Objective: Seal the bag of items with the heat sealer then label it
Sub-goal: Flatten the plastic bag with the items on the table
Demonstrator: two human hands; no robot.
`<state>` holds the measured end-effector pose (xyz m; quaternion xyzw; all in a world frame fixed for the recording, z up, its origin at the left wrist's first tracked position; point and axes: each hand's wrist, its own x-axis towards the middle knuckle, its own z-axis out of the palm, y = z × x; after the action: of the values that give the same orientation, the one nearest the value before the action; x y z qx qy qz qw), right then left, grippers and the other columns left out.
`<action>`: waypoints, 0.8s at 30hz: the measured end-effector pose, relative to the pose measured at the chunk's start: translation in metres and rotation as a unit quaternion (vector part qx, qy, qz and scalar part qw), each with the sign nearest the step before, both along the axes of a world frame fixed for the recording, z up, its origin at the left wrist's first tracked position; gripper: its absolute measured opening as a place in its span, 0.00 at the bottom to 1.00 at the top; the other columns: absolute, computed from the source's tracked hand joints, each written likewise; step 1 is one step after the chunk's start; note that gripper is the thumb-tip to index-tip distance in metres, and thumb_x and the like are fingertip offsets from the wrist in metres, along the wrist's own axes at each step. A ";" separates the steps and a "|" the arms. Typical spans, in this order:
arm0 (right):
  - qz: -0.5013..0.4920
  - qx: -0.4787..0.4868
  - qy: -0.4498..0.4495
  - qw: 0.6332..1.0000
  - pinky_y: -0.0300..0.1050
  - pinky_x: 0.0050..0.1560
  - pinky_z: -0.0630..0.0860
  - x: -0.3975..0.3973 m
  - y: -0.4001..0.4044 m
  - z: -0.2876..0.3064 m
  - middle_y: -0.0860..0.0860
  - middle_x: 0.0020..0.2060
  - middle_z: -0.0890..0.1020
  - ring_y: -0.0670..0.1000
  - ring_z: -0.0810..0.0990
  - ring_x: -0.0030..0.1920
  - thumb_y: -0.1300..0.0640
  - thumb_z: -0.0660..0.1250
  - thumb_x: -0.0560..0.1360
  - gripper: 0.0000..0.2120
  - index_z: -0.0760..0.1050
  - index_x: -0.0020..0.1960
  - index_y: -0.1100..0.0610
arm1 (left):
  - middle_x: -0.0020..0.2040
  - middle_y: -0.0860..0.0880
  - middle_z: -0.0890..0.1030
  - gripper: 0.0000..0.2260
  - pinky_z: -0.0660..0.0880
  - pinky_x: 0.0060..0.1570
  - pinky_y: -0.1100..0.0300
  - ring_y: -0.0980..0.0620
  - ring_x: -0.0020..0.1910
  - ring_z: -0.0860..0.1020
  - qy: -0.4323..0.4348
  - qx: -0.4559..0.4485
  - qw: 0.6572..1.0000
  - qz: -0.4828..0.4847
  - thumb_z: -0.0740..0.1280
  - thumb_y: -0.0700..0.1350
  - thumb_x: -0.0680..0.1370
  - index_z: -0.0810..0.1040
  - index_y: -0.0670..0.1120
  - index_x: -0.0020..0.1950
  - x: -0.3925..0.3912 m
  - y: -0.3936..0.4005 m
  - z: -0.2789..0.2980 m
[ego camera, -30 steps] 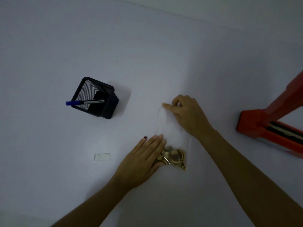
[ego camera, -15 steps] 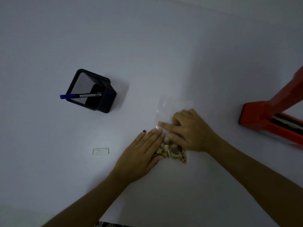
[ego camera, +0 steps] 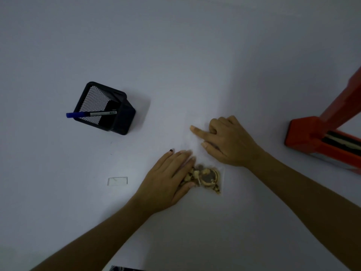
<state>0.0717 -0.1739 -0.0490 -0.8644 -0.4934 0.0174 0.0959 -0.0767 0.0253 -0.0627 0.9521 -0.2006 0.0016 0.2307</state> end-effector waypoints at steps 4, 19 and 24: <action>0.014 -0.012 0.007 1.000 0.49 0.40 0.64 0.003 0.001 0.002 0.53 0.37 0.71 0.52 0.69 0.36 0.49 0.55 0.81 0.22 0.71 0.72 0.55 | 0.73 0.42 0.67 0.26 0.60 0.74 0.51 0.47 0.74 0.64 0.006 -0.010 0.997 -0.071 0.55 0.56 0.82 0.67 0.39 0.72 0.016 0.007 -0.003; 0.070 -0.094 -0.006 0.993 0.74 0.71 0.48 0.012 0.002 -0.004 0.58 0.78 0.55 0.66 0.49 0.77 0.37 0.49 0.80 0.27 0.59 0.76 0.44 | 0.73 0.43 0.67 0.31 0.60 0.74 0.54 0.50 0.75 0.63 0.022 -0.036 0.996 -0.075 0.61 0.60 0.78 0.65 0.40 0.73 0.015 0.008 -0.006; -0.014 -0.132 0.002 0.991 0.75 0.70 0.47 0.039 0.006 -0.001 0.57 0.79 0.53 0.66 0.47 0.77 0.36 0.44 0.81 0.27 0.60 0.76 0.43 | 0.74 0.44 0.66 0.31 0.59 0.75 0.55 0.50 0.75 0.62 0.024 -0.026 0.996 -0.078 0.60 0.60 0.79 0.66 0.40 0.73 0.015 0.008 -0.005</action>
<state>0.1112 -0.1683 -0.0502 -0.8763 -0.4742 0.0826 -0.0181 -0.0615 0.0330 -0.0682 0.9270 -0.2689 -0.0339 0.2593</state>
